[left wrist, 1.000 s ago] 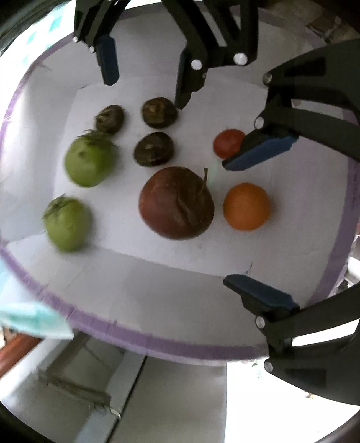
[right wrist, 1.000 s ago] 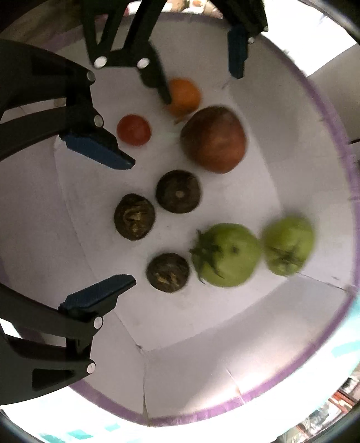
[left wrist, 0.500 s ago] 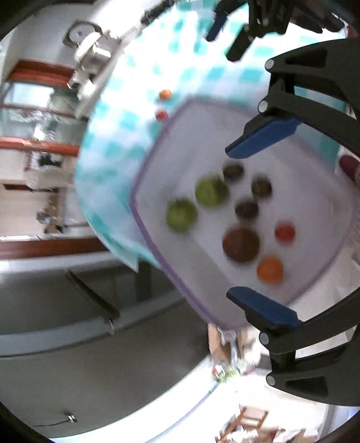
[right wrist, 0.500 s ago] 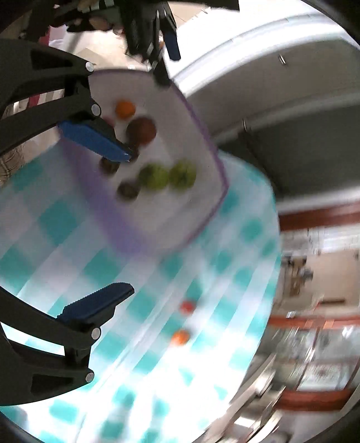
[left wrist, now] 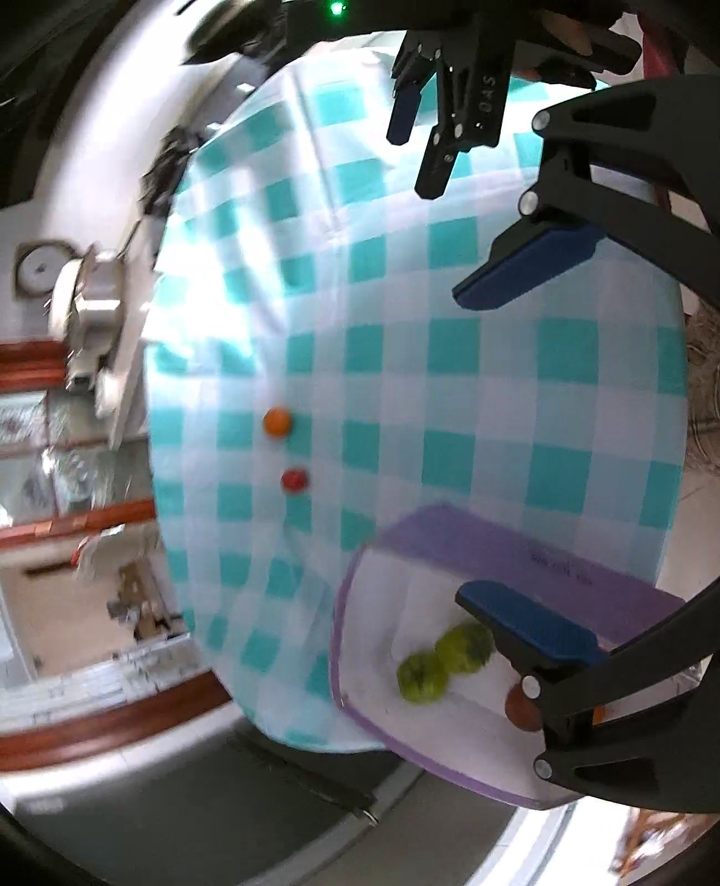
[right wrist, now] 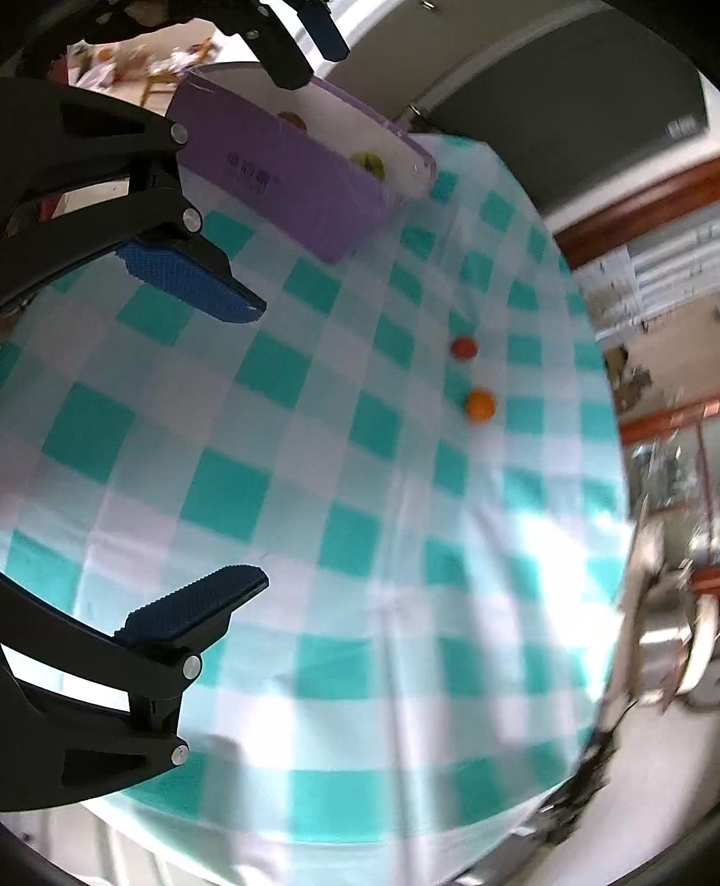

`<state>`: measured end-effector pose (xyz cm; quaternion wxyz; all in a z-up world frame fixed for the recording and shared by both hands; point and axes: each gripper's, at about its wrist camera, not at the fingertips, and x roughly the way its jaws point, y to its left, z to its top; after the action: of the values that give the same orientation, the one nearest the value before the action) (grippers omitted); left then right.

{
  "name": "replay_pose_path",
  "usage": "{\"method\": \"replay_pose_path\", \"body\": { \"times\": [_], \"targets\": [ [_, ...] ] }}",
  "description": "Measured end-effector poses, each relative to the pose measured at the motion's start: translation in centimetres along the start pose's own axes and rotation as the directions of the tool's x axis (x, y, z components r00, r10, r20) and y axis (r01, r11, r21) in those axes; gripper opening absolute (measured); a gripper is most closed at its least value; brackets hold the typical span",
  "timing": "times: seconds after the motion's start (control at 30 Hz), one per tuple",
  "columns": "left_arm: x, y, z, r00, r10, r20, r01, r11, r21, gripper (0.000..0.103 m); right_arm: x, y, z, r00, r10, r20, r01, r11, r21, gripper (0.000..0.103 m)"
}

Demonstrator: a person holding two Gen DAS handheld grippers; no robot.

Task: Organize fruits
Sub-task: 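Withdraw both open tools from the box toward the last two fruits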

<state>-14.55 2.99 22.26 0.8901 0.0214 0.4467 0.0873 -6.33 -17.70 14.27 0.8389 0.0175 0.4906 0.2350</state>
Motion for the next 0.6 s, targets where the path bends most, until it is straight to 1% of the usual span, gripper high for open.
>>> {"method": "replay_pose_path", "body": {
  "times": [0.1, 0.2, 0.27, 0.37, 0.43, 0.53, 0.6],
  "targets": [
    [1.8, -0.7, 0.5, 0.998, -0.035, -0.048, 0.035, 0.999, -0.001, 0.098, 0.9, -0.7, -0.3, 1.000, -0.005, -0.025, 0.006, 1.000, 0.019, 0.087],
    [3.4, -0.3, 1.4, 0.993, -0.078, -0.088, 0.075, 0.996, -0.046, 0.098, 2.0, -0.4, -0.1, 0.999, -0.010, -0.044, 0.011, 1.000, 0.008, 0.087],
    [4.7, 0.2, 2.8, 0.987, -0.115, -0.108, 0.105, 0.990, -0.095, 0.098, 2.8, -0.4, 0.2, 0.998, -0.015, -0.058, 0.015, 1.000, 0.005, 0.087],
    [7.5, 1.4, 5.8, 0.977, -0.161, -0.137, 0.135, 0.974, -0.180, 0.098, 4.4, -0.4, 1.1, 0.996, -0.033, -0.082, 0.034, 0.999, 0.006, 0.087],
    [9.9, 2.8, 8.0, 0.968, -0.196, -0.157, 0.154, 0.957, -0.245, 0.098, 5.6, -0.5, 2.2, 0.994, -0.055, -0.094, 0.055, 0.998, 0.004, 0.087],
    [14.3, 5.4, 11.7, 0.956, -0.202, -0.212, 0.125, 0.936, -0.328, 0.098, 7.4, -0.5, 4.3, 0.991, -0.080, -0.109, 0.084, 0.996, 0.026, 0.087],
    [16.7, 7.1, 13.8, 0.949, -0.216, -0.228, 0.120, 0.921, -0.370, 0.098, 8.5, -0.2, 5.5, 0.989, -0.090, -0.114, 0.093, 0.995, 0.021, 0.087]
  ]
}}
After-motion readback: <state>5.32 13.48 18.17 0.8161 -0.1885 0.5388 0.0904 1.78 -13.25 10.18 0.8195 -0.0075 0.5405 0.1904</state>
